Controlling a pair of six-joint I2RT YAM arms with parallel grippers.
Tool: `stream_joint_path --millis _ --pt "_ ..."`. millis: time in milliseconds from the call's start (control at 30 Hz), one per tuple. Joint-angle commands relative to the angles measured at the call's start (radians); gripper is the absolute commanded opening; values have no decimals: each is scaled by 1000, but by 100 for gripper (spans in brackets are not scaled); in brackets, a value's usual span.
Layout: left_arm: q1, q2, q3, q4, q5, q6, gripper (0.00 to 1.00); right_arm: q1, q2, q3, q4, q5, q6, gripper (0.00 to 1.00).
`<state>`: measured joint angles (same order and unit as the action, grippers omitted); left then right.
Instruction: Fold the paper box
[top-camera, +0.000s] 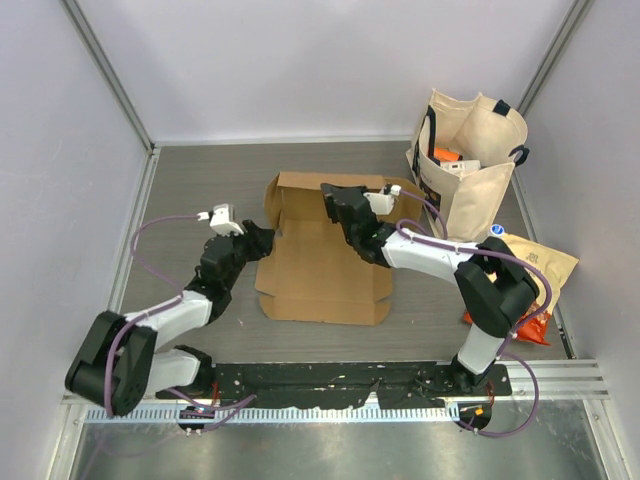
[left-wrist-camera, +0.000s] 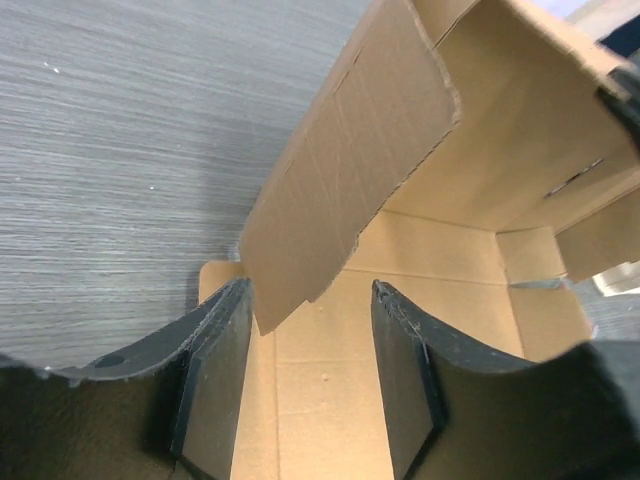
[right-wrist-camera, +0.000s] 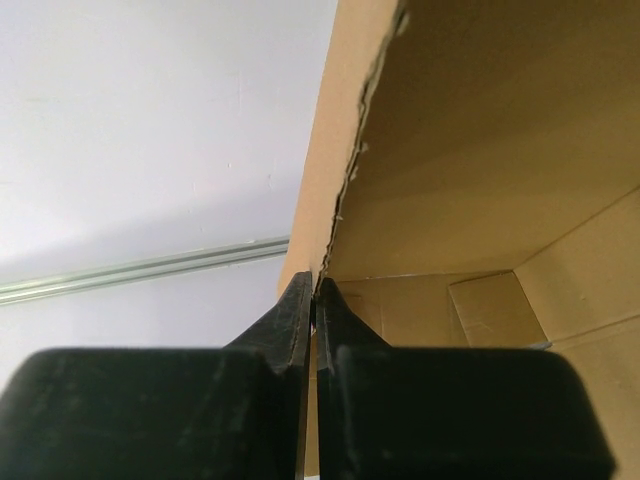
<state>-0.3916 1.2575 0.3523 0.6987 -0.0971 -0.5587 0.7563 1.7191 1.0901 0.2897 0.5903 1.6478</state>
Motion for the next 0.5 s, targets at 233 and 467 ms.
stream_joint_path --millis 233,467 --pt "29 -351 -16 -318 -381 -150 46 -40 -38 -50 37 -56 -54 1" --pt "112 -57 134 -185 -115 8 66 -49 -27 -44 43 -89 -59 2"
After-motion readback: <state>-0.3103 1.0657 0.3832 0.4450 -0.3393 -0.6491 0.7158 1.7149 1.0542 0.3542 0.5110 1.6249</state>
